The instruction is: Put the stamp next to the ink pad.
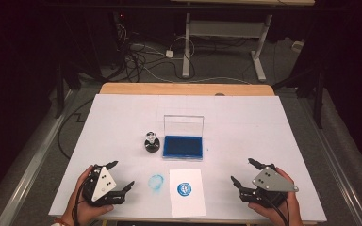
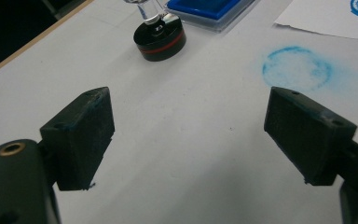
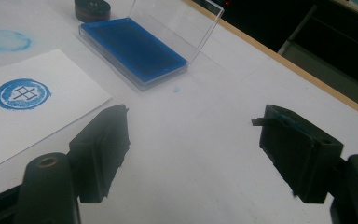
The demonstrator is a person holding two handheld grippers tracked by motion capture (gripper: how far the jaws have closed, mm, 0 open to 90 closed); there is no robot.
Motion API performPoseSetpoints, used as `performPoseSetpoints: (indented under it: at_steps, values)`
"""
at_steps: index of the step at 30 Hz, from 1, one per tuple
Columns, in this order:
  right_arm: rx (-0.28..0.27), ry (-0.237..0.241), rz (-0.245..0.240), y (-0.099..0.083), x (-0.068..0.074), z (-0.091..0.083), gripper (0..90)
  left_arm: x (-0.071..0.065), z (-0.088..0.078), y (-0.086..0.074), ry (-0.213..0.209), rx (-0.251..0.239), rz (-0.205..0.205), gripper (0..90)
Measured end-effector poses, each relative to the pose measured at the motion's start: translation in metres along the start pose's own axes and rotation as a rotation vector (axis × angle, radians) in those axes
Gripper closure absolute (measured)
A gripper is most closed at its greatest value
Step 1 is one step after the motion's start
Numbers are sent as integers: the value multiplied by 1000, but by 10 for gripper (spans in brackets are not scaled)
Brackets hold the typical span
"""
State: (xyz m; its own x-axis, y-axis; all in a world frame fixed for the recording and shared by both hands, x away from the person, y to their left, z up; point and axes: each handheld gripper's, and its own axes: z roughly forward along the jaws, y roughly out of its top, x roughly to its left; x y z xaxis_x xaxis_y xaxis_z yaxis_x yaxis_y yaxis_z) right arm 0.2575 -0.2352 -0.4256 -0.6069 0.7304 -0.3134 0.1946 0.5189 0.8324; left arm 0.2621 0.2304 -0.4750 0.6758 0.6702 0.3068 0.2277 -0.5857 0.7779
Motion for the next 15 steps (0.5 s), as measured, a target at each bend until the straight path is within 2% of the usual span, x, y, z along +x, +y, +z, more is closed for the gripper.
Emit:
performPoseSetpoints:
  at_steps: [15]
  values:
    - [17,8,0,-2,0,3,243,4,3,2,-4,-2,-24,155]
